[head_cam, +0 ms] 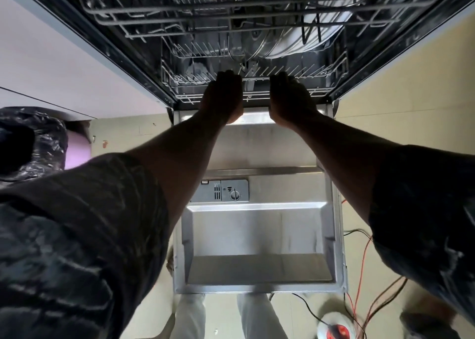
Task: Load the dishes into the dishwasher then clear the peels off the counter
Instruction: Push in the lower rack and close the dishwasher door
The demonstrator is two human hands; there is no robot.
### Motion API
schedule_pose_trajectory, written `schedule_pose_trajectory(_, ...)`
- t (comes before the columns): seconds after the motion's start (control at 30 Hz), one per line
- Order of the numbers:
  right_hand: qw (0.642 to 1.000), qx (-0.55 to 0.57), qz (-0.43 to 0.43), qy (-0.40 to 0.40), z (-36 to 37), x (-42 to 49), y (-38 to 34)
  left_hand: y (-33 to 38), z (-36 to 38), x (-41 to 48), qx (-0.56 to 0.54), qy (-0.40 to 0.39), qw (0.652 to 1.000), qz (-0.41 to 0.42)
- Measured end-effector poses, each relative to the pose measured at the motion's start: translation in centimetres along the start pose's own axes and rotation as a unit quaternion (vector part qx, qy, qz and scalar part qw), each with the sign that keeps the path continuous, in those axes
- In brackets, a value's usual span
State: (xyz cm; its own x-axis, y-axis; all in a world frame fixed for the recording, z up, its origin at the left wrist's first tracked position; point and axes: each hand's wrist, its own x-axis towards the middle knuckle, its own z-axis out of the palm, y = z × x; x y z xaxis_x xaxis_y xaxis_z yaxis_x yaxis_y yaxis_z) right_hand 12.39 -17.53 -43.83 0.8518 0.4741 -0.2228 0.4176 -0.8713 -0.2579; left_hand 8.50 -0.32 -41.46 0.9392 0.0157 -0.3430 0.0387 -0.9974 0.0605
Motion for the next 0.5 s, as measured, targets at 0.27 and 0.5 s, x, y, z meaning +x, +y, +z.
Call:
schedule_pose_trajectory(0.27,0.995,-0.048,0.012,-0.085,-0.1,-1.3,0.2,0.0,0.3,-2.0,-0.004,-0.009,1.000,0.018)
schedule_pose_trajectory(0.5,0.996,-0.041,0.018,-0.081,-0.9,-4.9,-0.6,-0.2,1.1,-5.3,-0.031,-0.026,0.999,0.015)
